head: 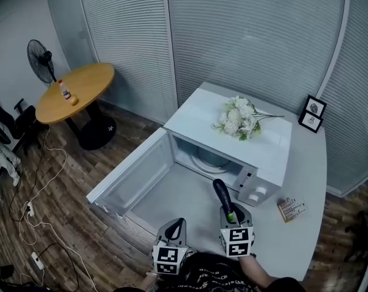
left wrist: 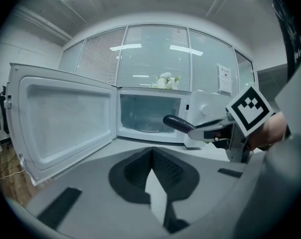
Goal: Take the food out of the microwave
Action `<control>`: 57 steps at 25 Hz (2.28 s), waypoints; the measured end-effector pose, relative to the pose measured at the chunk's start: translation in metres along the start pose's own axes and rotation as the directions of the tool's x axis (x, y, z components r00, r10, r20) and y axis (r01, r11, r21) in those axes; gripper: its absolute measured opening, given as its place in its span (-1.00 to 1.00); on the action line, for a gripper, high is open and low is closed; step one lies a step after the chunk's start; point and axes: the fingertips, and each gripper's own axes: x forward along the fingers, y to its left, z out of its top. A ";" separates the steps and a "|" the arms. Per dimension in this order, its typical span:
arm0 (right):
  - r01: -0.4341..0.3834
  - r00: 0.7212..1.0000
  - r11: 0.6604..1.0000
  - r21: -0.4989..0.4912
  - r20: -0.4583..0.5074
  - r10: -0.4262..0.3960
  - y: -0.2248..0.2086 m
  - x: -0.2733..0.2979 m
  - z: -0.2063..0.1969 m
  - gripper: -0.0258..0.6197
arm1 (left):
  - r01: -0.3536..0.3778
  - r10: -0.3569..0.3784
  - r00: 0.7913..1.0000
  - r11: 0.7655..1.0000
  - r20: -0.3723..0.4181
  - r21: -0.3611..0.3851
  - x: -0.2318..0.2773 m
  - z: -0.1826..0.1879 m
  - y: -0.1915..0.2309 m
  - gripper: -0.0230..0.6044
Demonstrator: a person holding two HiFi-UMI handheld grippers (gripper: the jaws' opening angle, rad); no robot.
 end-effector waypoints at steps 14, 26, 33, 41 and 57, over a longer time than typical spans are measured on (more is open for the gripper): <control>0.021 0.998 0.999 0.044 0.050 -0.023 -0.008 -0.036 -0.016 -0.50 | 0.045 -0.045 0.999 0.999 0.028 0.001 0.012 0.012 -0.014 -0.90; 0.040 0.994 0.996 0.084 0.098 -0.048 -0.019 -0.048 -0.017 -0.50 | 0.065 -0.065 0.998 0.998 0.017 0.012 0.016 0.010 -0.024 -0.90; 0.036 0.993 0.995 0.090 0.106 -0.045 -0.019 -0.048 -0.017 -0.50 | 0.055 -0.055 0.998 0.998 0.020 0.009 0.016 0.010 -0.021 -0.90; 0.025 0.994 0.996 0.081 0.101 -0.033 -0.017 -0.047 -0.018 -0.50 | 0.044 -0.044 0.999 0.999 0.031 0.004 0.014 0.011 -0.019 -0.90; 0.021 0.994 0.997 0.080 0.104 -0.029 -0.015 -0.047 -0.017 -0.50 | 0.059 -0.059 0.995 0.998 0.084 -0.007 0.008 0.018 -0.021 -0.90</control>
